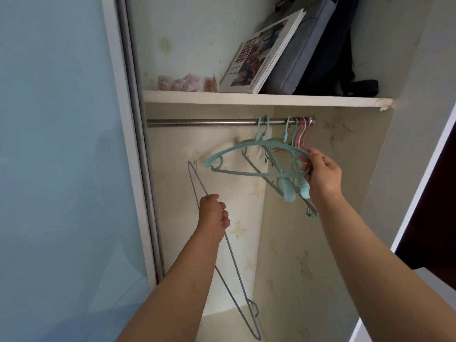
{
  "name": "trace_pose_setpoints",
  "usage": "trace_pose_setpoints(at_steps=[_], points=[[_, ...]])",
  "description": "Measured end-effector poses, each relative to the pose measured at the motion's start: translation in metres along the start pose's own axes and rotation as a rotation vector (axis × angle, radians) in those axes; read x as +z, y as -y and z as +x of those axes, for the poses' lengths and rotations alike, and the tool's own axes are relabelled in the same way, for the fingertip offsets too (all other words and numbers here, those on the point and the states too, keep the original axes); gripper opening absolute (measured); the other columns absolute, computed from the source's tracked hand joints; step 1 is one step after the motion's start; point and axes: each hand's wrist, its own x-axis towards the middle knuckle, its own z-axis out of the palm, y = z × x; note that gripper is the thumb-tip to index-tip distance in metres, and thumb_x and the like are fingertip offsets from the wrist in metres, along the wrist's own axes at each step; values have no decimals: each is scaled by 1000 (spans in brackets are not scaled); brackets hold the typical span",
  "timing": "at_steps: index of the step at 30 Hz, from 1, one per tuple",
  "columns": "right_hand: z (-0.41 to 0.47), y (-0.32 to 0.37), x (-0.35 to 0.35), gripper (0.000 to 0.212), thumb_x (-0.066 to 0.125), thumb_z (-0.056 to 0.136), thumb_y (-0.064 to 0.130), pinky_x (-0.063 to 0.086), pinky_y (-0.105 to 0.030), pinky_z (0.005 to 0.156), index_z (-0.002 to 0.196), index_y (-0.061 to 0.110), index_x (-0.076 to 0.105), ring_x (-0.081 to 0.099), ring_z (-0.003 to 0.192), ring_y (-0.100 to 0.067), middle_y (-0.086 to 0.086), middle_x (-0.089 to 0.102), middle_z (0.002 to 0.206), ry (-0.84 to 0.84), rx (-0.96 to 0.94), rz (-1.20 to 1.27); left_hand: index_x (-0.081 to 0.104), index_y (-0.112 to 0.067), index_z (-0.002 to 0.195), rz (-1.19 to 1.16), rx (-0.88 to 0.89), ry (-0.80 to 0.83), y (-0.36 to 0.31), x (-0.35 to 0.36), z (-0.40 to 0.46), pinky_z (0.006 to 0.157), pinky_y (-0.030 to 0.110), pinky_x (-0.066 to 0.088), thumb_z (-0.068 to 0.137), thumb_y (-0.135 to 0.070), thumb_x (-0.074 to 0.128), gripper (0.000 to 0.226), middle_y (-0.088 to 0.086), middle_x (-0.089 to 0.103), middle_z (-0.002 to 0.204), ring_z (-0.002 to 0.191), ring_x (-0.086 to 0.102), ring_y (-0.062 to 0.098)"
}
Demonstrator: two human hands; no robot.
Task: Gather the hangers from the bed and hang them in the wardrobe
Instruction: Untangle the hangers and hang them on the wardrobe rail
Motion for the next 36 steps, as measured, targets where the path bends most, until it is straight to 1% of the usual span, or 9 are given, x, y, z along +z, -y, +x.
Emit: trace_pose_setpoints(at_steps=[3, 5, 8, 10, 14, 20, 25, 31, 36], points=[[-11, -15, -15, 25, 56, 95, 21, 49, -23, 63, 115, 11, 65, 61, 62, -6, -2, 67, 83, 59, -45, -165, 51, -16, 98, -45, -3, 56, 0, 6, -2, 35, 15, 15, 94, -9, 26, 27, -1, 35, 64, 40, 21, 9], [-26, -26, -23, 33, 56, 94, 22, 49, -27, 85, 126, 14, 59, 65, 96, -14, -6, 68, 109, 103, -124, -427, 52, -16, 96, -98, -20, 89, -2, 10, -4, 35, 14, 15, 95, -9, 26, 26, -1, 34, 63, 36, 21, 8], [-69, -38, -28, 44, 56, 94, 27, 29, -31, 111, 135, 14, 49, 34, 137, -20, -8, 39, 146, 74, -410, -740, 50, -18, 91, -181, -34, 121, -5, 19, -9, 34, 14, 15, 95, -7, 25, 27, -1, 32, 62, 34, 22, 8], [-108, -40, -32, 44, 49, 91, 48, 37, -30, 104, 126, 21, 53, 46, 125, -15, -3, 48, 135, 204, -478, -815, 48, -19, 87, -232, -30, 120, -8, 25, -8, 34, 13, 15, 94, -6, 22, 30, -1, 30, 61, 33, 21, 8], [-149, -33, -40, 64, 26, 67, 87, 53, -34, 85, 97, 39, 57, 68, 82, -6, 12, 67, 102, 765, 96, -896, 46, -21, 82, -258, -6, 100, -18, 34, 0, 33, 12, 14, 93, -5, 20, 33, -2, 29, 60, 33, 20, 8], [-112, -13, -39, 44, 38, 96, 48, 55, -37, 70, 132, 25, 44, 67, 70, -2, 8, 59, 114, 322, -134, -660, 53, -21, 89, 577, 486, 203, 22, 26, -9, 46, 22, 26, 100, -19, 35, 21, -4, 44, 64, 49, 34, 12], [-83, 18, -30, 48, 25, 95, 61, 40, -26, 46, 119, 26, 47, 61, 51, -14, 3, 68, 106, 294, -45, -502, 51, -20, 102, 1098, 884, 311, 89, -8, -25, 56, 31, 34, 102, -27, 37, 16, -5, 52, 66, 59, 48, 21], [-64, 42, -34, 53, 43, 85, 63, 36, -19, 39, 99, 18, 68, 41, 40, -18, -6, 63, 51, 437, -184, -665, 42, -29, 91, 1162, 795, 582, 75, -22, -27, 55, 30, 30, 102, -30, 36, 13, -4, 44, 62, 54, 34, 13], [-56, 54, -38, 25, 56, 91, 40, 36, -24, 48, 93, 19, 71, 36, 44, -17, -2, 44, 44, 725, -115, -809, 41, -29, 86, 1173, 740, 623, 63, -25, -24, 56, 29, 30, 102, -33, 35, 18, -7, 42, 61, 56, 33, 13]])
